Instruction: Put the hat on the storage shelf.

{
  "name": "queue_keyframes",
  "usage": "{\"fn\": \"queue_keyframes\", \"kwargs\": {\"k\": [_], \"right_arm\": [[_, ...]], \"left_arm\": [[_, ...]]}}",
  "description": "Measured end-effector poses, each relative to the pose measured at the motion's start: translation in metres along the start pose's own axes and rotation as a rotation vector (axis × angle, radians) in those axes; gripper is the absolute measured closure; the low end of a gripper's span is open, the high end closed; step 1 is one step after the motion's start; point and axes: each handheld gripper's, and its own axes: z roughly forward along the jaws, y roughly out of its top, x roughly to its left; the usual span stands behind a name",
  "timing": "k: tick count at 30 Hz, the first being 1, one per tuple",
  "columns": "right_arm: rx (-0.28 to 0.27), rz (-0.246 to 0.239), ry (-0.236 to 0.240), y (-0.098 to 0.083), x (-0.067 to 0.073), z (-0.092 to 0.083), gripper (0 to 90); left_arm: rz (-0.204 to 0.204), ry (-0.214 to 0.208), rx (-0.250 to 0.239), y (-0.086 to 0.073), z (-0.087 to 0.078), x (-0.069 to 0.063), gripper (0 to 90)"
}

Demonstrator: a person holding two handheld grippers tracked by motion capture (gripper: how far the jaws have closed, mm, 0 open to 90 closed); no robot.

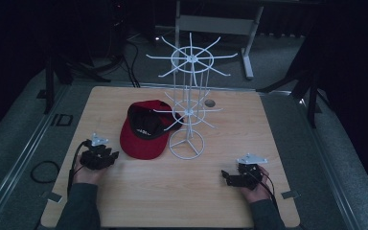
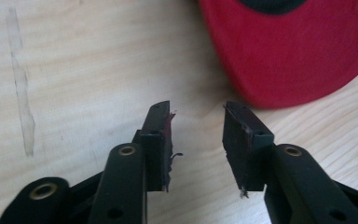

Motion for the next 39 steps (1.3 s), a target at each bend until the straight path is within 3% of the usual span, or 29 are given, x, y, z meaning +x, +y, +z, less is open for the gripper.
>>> {"fn": "queue_keyframes", "kwargs": {"k": [7,12,15,19,23,30,34,39], "right_arm": [[0.0,0.0,0.0,0.0,0.0,0.0,15.0],[0.0,0.0,0.0,0.0,0.0,0.0,15.0],[0.0,0.0,0.0,0.0,0.0,0.0,15.0],[0.0,0.0,0.0,0.0,0.0,0.0,15.0],[0.0,0.0,0.0,0.0,0.0,0.0,15.0],[0.0,0.0,0.0,0.0,0.0,0.0,15.0],[0.0,0.0,0.0,0.0,0.0,0.0,15.0],[0.0,0.0,0.0,0.0,0.0,0.0,15.0]], "left_arm": [[-0.012,-0.037,-0.037,0.023,-0.005,0.004,61.1],[-0.01,-0.068,-0.022,0.035,0.002,0.004,63.9],[-0.02,-0.08,0.003,0.036,0.011,0.004,65.5],[-0.015,-0.096,0.029,0.034,0.018,0.0,74.8],[-0.031,-0.14,0.015,0.033,0.014,-0.004,76.7],[-0.01,-0.25,0.054,0.031,0.017,-0.018,74.8],[0.014,-0.259,0.091,0.035,0.027,-0.023,70.5],[0.001,-0.289,0.098,0.039,0.039,-0.026,67.1]]}}
